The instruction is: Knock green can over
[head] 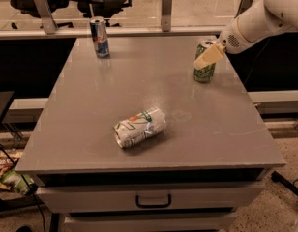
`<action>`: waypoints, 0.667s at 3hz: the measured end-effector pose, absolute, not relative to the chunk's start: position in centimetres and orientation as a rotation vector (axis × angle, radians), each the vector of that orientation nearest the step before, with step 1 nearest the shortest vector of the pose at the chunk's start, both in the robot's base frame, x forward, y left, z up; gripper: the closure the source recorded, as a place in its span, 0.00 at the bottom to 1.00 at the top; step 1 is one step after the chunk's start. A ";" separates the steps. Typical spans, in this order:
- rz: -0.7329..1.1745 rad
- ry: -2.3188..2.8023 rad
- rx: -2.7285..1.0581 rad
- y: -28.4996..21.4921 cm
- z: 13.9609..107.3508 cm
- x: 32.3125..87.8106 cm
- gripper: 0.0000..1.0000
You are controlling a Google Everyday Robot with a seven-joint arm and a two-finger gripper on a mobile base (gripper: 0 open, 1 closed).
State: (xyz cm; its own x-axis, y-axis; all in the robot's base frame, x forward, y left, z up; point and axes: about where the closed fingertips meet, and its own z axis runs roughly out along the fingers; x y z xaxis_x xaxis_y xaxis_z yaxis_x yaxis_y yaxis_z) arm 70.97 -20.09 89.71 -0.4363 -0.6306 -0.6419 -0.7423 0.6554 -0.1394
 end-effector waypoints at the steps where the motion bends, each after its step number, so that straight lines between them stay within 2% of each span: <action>1: 0.232 2.182 -1.083 -19.1 90.3 71.0 0.61; 2: 0.175 2.234 -1.185 -17.5 91.7 71.6 0.92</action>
Offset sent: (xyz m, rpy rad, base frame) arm 0.0088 0.0435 0.0455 -0.2304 0.1506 0.1400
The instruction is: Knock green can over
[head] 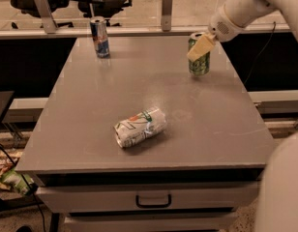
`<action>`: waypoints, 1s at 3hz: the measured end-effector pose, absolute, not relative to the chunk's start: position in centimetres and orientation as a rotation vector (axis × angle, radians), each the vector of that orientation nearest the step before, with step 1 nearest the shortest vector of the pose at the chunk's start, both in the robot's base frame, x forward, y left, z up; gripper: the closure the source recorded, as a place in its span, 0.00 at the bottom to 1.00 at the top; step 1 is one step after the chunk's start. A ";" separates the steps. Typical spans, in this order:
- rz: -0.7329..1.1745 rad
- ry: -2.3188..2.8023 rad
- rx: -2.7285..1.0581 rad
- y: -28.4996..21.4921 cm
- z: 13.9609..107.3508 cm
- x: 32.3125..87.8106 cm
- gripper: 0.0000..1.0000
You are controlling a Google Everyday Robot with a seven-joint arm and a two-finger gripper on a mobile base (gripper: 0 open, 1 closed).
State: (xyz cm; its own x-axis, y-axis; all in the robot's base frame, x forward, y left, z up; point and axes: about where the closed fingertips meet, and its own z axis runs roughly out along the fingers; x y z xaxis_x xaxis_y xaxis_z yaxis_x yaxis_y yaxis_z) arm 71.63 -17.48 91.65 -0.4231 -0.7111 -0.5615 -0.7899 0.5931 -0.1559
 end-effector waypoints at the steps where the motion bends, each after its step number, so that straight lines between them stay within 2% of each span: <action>1: 0.044 2.356 -1.403 -14.7 91.7 71.8 1.00; 2: -0.032 2.417 -1.547 -13.2 91.3 71.5 1.00; 3: -0.114 2.402 -1.662 -11.6 91.4 71.9 0.88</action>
Offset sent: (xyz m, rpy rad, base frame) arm -0.0092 0.0466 0.0132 -0.4916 0.3462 0.2084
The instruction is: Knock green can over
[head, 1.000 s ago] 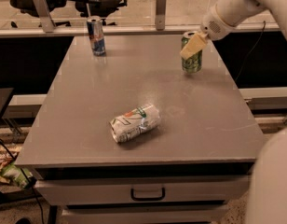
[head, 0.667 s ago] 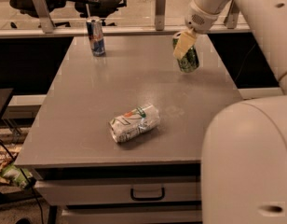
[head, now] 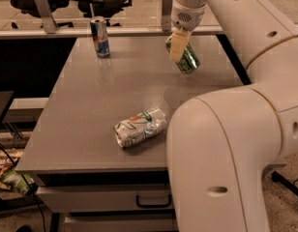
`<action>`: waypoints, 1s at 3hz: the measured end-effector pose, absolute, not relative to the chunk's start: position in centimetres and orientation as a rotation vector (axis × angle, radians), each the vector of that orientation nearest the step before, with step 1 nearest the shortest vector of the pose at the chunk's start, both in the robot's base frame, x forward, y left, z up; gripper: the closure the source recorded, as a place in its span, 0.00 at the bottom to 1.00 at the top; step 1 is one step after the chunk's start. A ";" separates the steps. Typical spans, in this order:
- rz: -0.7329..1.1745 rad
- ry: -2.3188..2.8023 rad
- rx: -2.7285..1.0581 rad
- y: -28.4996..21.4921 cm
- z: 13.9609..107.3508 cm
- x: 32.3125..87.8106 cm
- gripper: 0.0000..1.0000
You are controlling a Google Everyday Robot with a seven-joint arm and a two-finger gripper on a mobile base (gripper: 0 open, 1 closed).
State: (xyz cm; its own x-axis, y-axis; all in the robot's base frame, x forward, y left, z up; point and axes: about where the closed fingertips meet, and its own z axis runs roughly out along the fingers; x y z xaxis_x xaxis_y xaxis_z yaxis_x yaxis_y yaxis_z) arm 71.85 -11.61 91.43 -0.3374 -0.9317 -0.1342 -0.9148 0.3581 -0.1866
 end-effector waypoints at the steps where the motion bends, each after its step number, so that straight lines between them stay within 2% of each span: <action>1: -0.199 2.370 -1.799 -10.1 91.2 71.8 0.57; 3: -0.209 2.319 -1.993 -8.4 89.3 70.8 0.11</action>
Offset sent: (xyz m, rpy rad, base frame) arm -0.0517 0.0189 -0.0159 -0.2157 0.2361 0.2014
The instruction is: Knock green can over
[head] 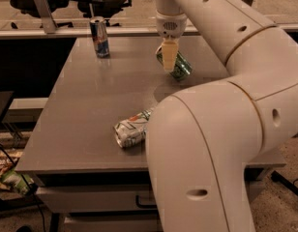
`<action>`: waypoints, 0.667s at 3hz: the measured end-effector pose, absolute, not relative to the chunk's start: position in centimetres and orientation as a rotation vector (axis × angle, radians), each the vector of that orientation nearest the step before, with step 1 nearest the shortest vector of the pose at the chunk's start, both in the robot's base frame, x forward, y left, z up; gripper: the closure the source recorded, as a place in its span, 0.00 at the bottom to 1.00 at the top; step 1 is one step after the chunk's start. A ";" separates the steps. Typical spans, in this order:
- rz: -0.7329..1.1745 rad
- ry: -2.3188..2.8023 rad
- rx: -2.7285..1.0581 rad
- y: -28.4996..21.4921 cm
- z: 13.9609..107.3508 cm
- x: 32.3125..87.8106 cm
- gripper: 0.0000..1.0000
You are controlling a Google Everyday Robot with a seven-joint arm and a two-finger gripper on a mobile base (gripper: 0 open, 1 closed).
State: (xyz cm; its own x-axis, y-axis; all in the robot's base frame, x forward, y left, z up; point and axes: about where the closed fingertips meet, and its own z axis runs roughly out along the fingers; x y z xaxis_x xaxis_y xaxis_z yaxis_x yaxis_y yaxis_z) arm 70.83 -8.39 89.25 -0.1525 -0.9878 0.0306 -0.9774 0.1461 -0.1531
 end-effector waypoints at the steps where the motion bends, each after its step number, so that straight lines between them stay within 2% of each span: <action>1: -0.239 2.264 -1.955 -7.6 88.7 72.8 0.00; 2: -0.244 2.255 -1.949 -7.5 88.6 73.2 0.00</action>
Offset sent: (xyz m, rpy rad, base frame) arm 0.0087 0.0032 -0.0021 0.0109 -0.0281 0.0033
